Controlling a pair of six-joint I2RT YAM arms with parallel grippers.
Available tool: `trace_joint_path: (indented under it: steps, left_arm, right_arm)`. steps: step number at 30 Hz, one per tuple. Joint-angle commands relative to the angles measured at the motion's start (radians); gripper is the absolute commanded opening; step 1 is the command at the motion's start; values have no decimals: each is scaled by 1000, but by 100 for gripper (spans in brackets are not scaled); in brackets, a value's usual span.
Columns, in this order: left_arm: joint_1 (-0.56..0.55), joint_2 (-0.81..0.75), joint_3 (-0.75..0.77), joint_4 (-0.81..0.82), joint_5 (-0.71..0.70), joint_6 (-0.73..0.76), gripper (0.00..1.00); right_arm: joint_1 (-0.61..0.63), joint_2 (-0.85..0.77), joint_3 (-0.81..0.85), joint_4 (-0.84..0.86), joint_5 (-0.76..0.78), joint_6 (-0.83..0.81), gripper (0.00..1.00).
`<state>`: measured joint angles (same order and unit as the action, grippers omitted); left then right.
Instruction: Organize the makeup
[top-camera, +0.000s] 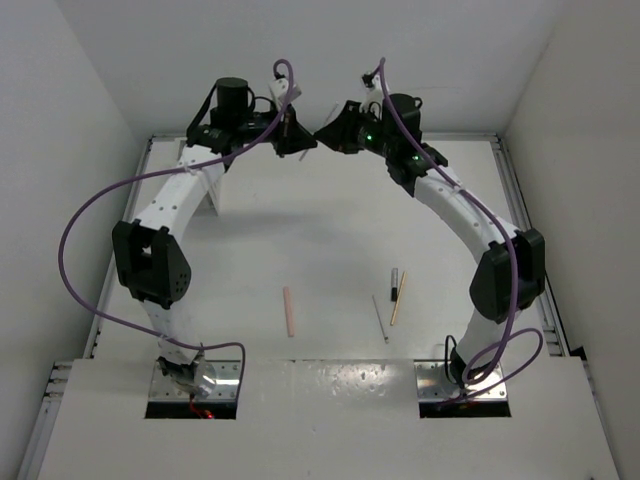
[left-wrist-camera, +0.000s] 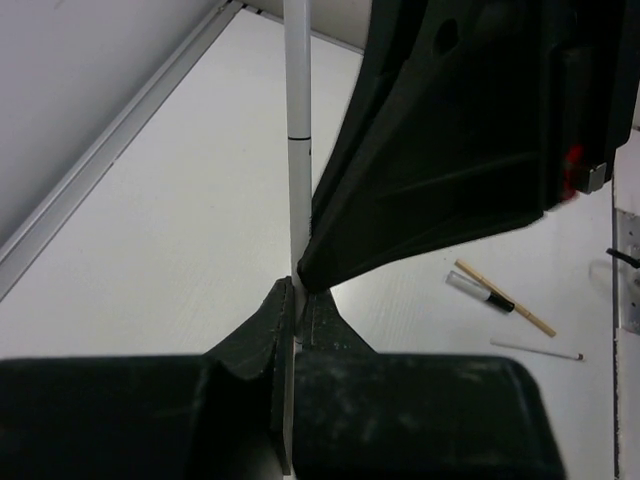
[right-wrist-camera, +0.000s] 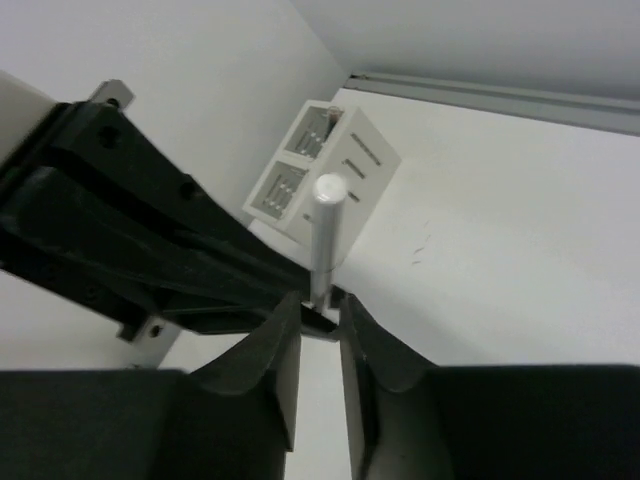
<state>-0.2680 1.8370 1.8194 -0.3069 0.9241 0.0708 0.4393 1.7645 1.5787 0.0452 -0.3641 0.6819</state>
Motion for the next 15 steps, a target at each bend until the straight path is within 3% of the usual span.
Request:
trace_joint_path:
  steps: [1, 4, 5, 7, 11, 15]
  left_arm:
    - [-4, -8, 1, 0, -62, 38, 0]
    - [6, -18, 1, -9, -102, 60, 0]
    - [18, -18, 1, -18, -111, 60, 0]
    - [56, -27, 1, -18, -139, 49, 0]
    - [144, -36, -25, -18, -231, 30, 0]
    - [265, -111, -147, 107, -329, 111, 0]
  right_arm:
    - [-4, 1, 6, 64, -56, 37, 26]
    - [-20, 6, -2, 88, -68, 71, 51]
    - [-36, 4, 0, 96, -70, 82, 65]
    - [-59, 7, 3, 97, -75, 85, 77]
    - [-88, 7, 7, 97, -75, 76, 87]
    - [-103, 6, -3, 33, -76, -7, 92]
